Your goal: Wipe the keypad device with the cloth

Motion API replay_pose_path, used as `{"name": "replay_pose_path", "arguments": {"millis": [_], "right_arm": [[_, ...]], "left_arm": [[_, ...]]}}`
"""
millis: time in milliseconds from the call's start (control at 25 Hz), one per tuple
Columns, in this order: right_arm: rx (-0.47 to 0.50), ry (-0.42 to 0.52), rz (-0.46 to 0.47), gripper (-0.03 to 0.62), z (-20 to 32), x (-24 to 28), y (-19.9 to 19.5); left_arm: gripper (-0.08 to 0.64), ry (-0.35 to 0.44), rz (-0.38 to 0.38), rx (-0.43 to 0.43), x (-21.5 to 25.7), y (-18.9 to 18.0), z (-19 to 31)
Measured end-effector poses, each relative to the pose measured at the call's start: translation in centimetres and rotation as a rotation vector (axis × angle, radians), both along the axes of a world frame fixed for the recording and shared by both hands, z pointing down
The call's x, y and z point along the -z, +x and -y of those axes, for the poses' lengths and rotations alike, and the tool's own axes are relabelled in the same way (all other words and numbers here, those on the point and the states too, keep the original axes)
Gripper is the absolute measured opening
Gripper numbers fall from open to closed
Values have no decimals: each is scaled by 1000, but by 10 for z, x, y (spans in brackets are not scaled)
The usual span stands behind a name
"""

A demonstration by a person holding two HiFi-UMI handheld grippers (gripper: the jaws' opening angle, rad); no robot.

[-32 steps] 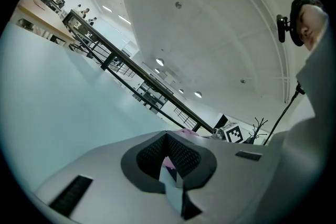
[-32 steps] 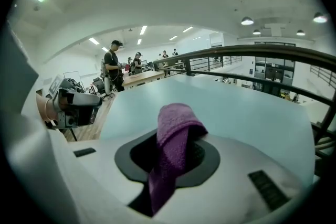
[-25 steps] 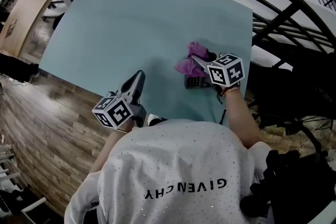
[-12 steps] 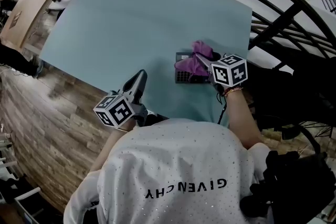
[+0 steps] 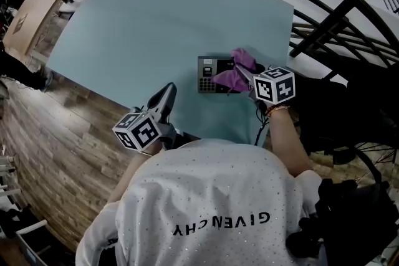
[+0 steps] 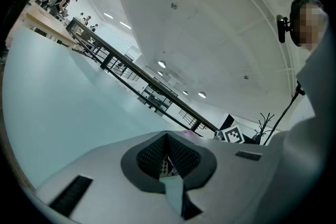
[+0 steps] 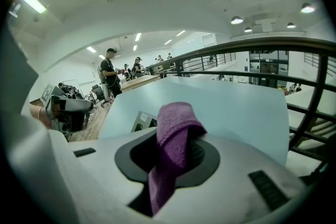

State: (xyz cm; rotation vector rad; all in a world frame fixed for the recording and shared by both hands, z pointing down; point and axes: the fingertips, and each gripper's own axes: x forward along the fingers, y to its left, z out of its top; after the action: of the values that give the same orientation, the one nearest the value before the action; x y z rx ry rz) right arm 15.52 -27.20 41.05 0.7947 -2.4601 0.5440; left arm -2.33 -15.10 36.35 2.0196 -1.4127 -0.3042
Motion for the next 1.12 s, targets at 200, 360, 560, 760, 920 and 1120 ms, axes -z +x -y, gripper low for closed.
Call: {"name": "replay_pose_path", "arguments": {"millis": [200,360,560,760,920,1120], "right_arm": [[-14,-11,11,66,-6,-1,15],[-14,-19,21,66,-11,-4,28],[-48,-51,61,66,-13,-11,46],[-112,-22,77,66,-1,-4,62],[-75,61,-16,67,6,-7,57],[57,53,-113,67,-9,-36,37]], "left_arm": [[0,-1,9,8,2,12,-9],[0,-11,0,17,-1,28,-15],[0,-11,3,35,-3,38,-22],[0,-23,12,71,-4,42,-35],[0,-34,18,108,-3,38,-48],[0,-48,8,179,-3,23,-68]]}}
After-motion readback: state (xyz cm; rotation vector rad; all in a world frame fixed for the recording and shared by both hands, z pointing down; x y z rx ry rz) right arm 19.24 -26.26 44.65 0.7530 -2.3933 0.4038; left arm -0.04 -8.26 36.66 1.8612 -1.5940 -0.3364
